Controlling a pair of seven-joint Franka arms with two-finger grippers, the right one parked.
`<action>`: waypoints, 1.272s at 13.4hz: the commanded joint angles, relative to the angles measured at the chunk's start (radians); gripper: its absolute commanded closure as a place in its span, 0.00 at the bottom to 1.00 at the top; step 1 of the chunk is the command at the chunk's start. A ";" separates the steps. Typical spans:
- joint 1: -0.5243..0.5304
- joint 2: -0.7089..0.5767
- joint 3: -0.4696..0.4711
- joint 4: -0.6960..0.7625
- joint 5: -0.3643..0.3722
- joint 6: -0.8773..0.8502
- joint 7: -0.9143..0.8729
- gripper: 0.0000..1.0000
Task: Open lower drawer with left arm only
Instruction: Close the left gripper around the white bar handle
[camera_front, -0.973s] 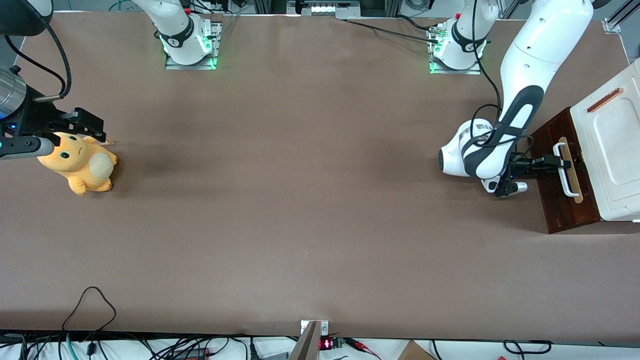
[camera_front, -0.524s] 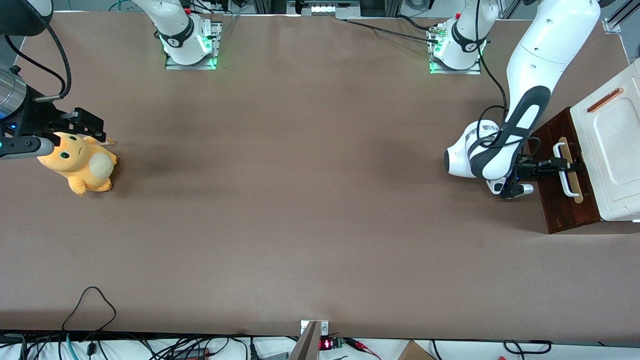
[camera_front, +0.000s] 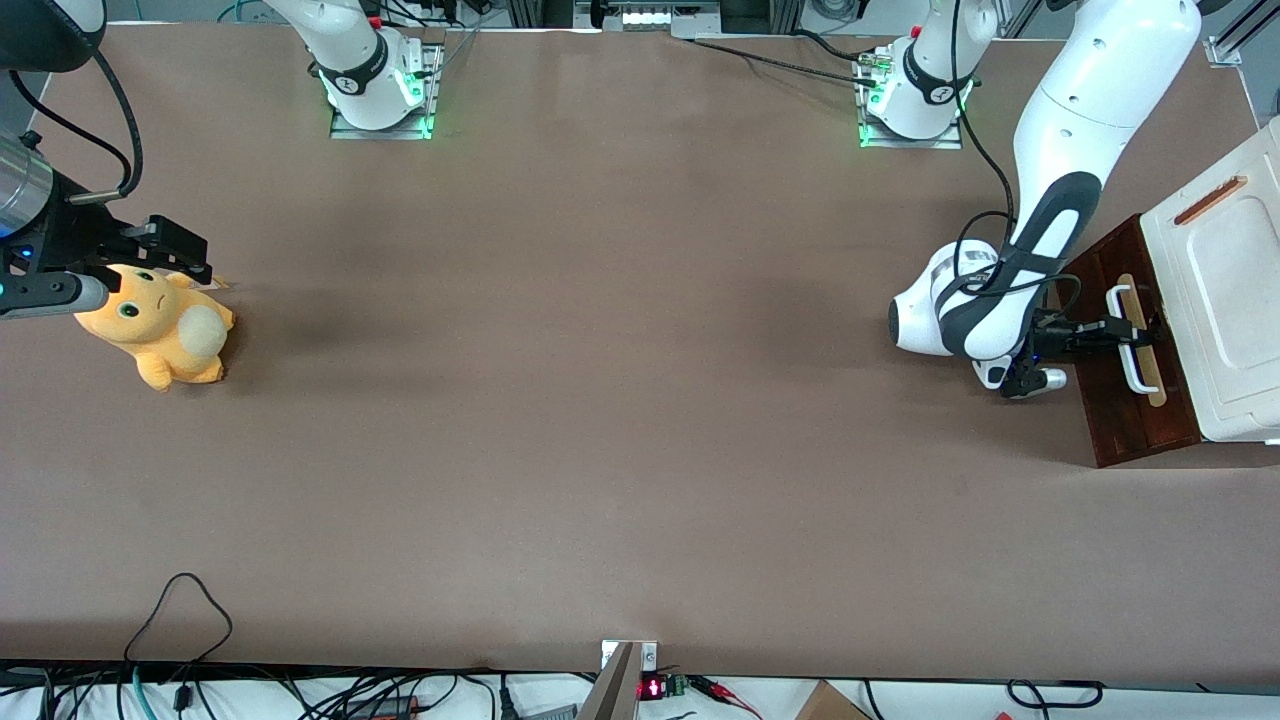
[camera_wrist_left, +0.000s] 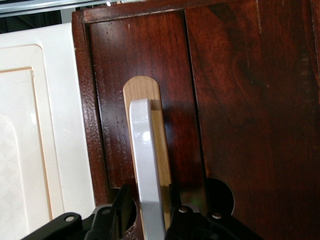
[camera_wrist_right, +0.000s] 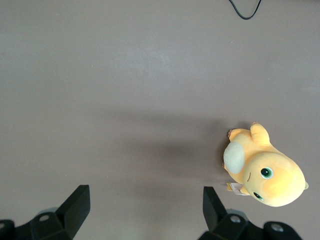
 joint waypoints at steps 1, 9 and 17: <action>0.007 0.015 -0.004 0.019 0.022 0.000 0.023 0.72; 0.007 0.018 -0.004 0.019 0.026 0.002 0.026 0.87; -0.006 0.018 -0.005 0.018 0.026 0.009 0.039 0.96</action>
